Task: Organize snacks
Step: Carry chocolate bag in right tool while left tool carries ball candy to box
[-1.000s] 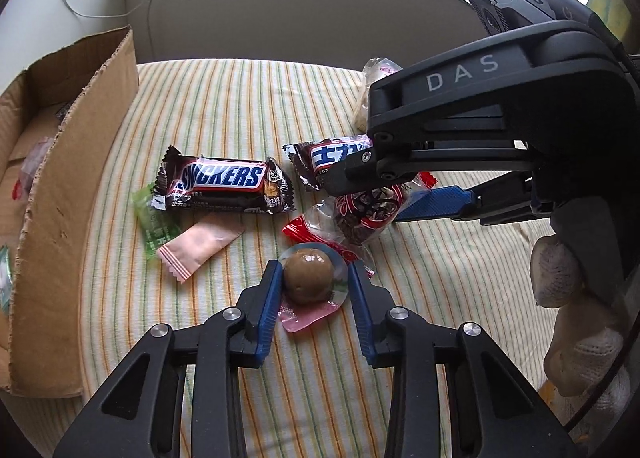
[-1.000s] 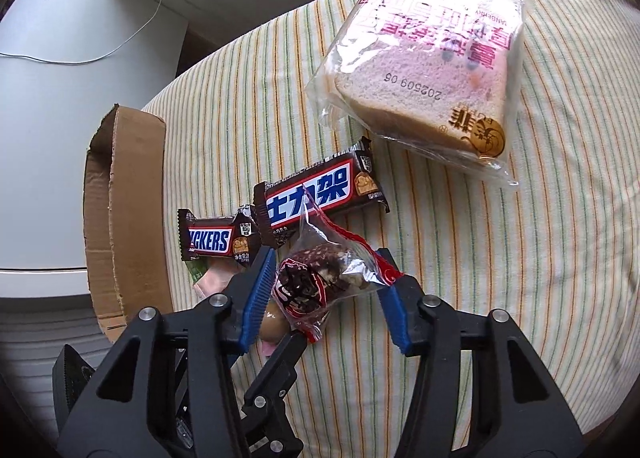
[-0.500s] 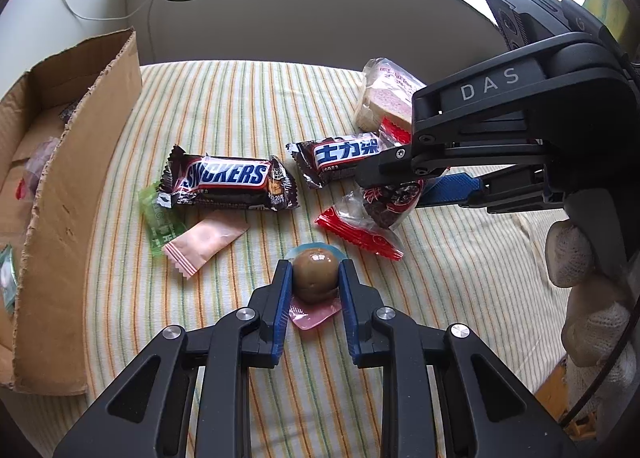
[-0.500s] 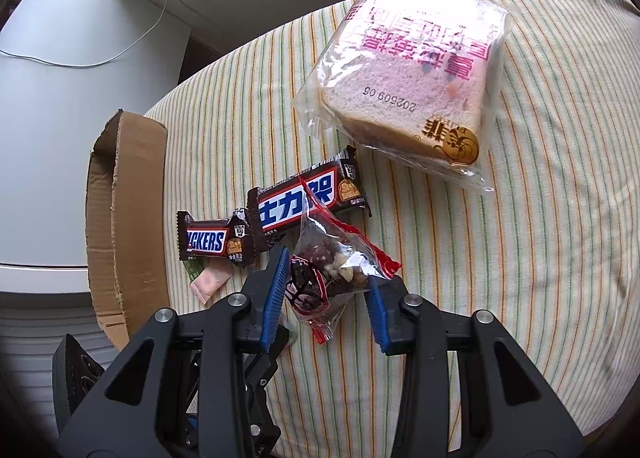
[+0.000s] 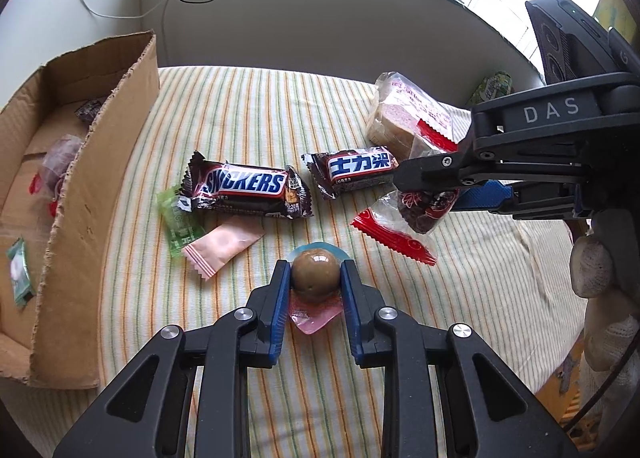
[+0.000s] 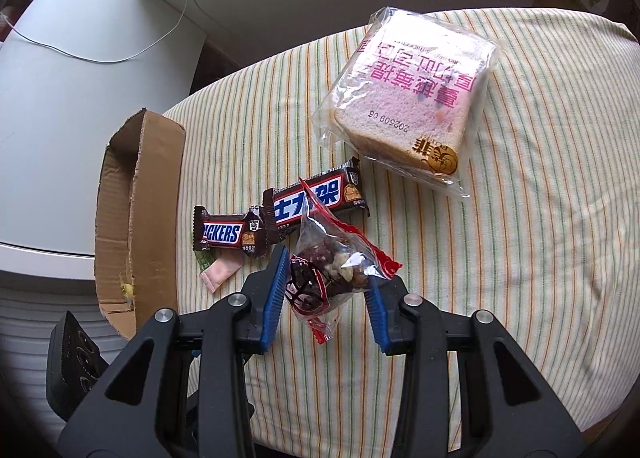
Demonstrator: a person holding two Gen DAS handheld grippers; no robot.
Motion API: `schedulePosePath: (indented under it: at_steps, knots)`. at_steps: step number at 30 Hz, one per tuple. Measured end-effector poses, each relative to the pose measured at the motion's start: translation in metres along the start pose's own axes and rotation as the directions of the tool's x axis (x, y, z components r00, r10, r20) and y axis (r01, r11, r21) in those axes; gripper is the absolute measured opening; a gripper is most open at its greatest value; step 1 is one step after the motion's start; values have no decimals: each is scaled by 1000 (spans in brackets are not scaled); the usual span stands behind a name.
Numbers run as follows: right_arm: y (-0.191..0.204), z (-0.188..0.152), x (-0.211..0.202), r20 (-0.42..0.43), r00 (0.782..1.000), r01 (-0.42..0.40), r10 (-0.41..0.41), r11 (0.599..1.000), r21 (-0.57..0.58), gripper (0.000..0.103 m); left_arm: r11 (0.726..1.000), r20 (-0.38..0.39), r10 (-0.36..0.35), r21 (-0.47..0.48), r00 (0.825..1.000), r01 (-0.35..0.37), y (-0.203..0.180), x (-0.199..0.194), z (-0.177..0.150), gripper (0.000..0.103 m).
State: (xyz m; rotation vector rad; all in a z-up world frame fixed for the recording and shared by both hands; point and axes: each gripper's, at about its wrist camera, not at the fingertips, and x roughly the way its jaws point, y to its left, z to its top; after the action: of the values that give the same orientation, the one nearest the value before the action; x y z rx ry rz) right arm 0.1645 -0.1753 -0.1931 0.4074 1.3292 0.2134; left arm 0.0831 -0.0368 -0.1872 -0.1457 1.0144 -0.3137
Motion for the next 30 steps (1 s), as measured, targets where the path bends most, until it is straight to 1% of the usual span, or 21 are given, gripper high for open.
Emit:
schedulePosePath:
  at_steps: [1,10,17,21,30]
  knots:
    - [1,0,-3,3,1000,-2,2,1000,-8,38,1000,2,3,-2,1000,-3,-1,-2,6,24]
    - [27,-2,-22,22,999,-23,25,996,-85,38,999,58,16,-32,998,-14,13,-43,11,24]
    - [59,-3,-27,12,999,-47,49,986,-157,38,997,112,40,-72,993,-32,24,-67,18,24]
    - [81,-4,-28,8,999,-51,54,976,-214,38,993,125,60,-112,990,-46,37,-79,17,24]
    - [130,-11,-23,-21,998,-66,63,938,-341,38,979,168,132,-178,977,-102,72,-107,18,24]
